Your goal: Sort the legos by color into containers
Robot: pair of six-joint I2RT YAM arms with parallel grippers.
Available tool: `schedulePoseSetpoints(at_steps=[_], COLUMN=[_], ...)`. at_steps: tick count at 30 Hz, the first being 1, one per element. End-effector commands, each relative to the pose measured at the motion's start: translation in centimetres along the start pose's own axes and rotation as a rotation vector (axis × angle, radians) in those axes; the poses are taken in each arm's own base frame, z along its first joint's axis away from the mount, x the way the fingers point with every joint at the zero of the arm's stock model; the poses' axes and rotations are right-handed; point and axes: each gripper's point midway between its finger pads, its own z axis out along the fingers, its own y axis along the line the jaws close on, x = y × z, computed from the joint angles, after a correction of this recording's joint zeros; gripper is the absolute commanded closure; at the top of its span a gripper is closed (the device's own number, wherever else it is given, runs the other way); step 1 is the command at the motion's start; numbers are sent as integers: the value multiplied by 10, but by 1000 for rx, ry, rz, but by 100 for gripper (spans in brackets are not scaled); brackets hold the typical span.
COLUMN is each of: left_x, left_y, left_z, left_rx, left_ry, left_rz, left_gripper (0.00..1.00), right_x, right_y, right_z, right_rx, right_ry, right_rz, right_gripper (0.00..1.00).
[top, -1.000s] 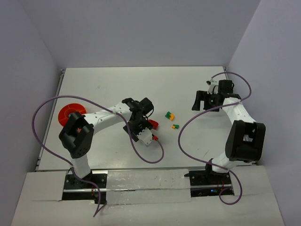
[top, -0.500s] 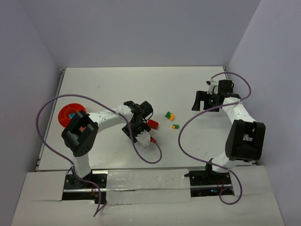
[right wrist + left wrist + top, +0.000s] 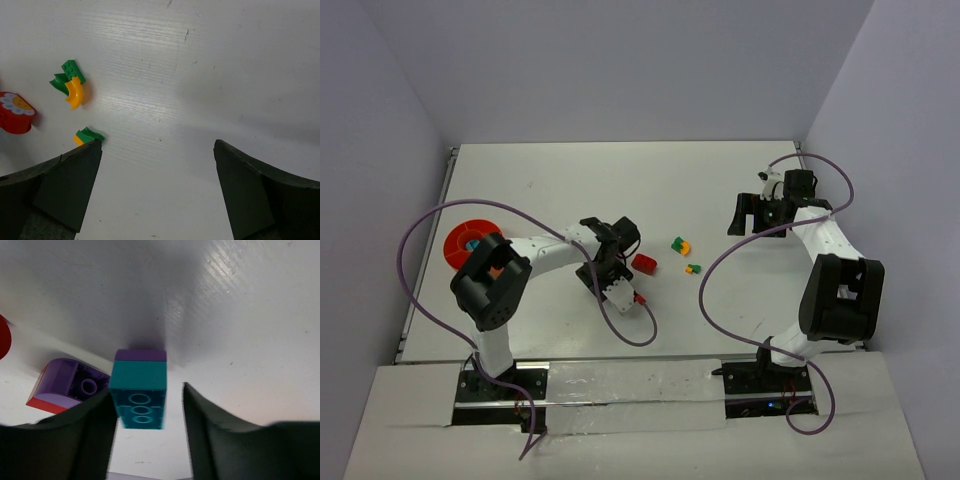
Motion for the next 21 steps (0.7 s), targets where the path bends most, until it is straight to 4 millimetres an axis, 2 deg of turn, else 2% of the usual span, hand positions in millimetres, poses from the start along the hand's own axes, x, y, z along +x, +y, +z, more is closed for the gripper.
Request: schedulePoseSetpoints(at_steps=[1,7,11,14,15,18,21], left_x=[4,4,-8,-20,-24,-38,-43], left_y=[8,17,29,47,52,69,66], left_z=[-3,-14,-34,-73,-87,-142,-182], left_rx=[-37,-70,-109,-173,-197,-270,-274], left_ry=[14,7,-93,-259,-327,-609,-813], left_rz=[27,13,-64,-226,-274,-432,-566], left_gripper=[47,65,79,98,100,100,100], right_x=[-16,-16,-18,-23,-24,-36,-47], right_y=[1,1,13,39,45,65,91], right_z=[-4,-4,-10,-25,-29,-48,-67], right_rx=[-4,-6,-57,-168,-189,-246,-345], right_ry=[-29,-30,-54,-106,-121,-177,-194], right_rz=[-25,-26,-54,-115,-131,-195,-265], right_gripper=[0,0,0,0,0,0,0])
